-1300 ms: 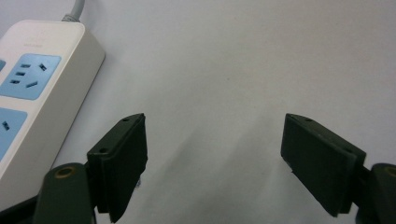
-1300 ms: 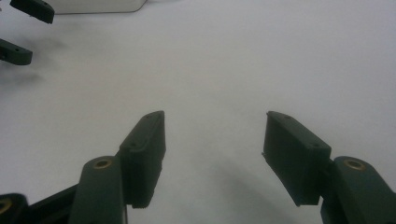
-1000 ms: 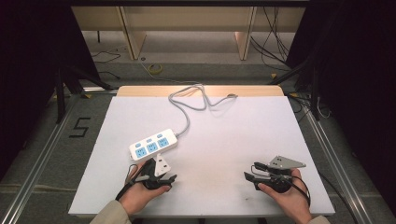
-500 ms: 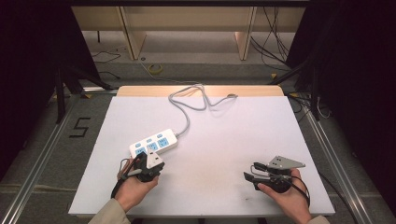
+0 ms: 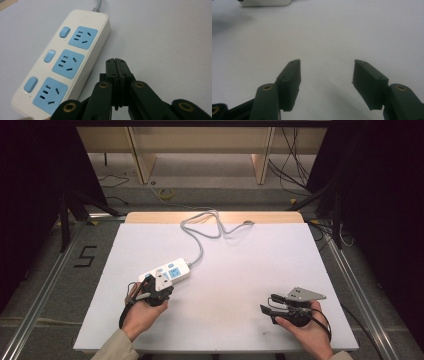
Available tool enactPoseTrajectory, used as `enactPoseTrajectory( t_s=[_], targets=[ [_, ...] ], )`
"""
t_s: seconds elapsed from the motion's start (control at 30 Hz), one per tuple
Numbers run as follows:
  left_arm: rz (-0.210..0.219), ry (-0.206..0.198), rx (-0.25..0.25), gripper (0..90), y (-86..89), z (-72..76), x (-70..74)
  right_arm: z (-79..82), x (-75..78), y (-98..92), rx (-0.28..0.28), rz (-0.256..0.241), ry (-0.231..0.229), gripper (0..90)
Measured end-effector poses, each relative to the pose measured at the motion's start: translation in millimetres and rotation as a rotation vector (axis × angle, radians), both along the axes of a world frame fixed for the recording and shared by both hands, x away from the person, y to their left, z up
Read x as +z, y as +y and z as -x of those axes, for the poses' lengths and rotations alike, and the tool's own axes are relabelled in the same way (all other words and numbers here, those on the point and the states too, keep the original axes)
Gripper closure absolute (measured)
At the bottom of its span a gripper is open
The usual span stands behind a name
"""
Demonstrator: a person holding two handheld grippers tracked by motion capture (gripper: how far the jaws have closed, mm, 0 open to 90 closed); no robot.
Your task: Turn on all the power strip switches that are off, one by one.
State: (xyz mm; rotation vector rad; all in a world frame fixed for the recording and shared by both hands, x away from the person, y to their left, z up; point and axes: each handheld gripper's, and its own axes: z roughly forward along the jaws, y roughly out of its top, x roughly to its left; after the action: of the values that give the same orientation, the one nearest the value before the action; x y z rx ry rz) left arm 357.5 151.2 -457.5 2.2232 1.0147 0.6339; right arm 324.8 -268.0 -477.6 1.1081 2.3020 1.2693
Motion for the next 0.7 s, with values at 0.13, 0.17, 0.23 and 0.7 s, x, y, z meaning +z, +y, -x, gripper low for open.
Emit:
enactPoseTrajectory(
  t_s=[0.13, 0.17, 0.23, 0.7],
  targets=[
    [0.005, -0.002, 0.008, 89.8, 0.9, -4.9, 0.8, -0.1, 0.0, 0.2, 0.001, 0.0, 0.0, 40.3],
    [0.011, -0.002, 0.011, 89.8, 0.9, -6.0, 0.8, -0.1, 0.0, 0.2, 0.001, 0.0, 0.0, 40.3],
    [0.006, 0.006, 0.012, 89.8, 1.8, -8.2, 1.1, -0.2, 0.0, 0.4, 0.002, 0.0, 0.001, 40.3],
    [0.027, 0.011, 0.046, 89.8, 3.7, -23.6, 7.0, -0.3, -0.3, 0.9, 0.003, 0.001, 0.002, 40.3]
  ],
)
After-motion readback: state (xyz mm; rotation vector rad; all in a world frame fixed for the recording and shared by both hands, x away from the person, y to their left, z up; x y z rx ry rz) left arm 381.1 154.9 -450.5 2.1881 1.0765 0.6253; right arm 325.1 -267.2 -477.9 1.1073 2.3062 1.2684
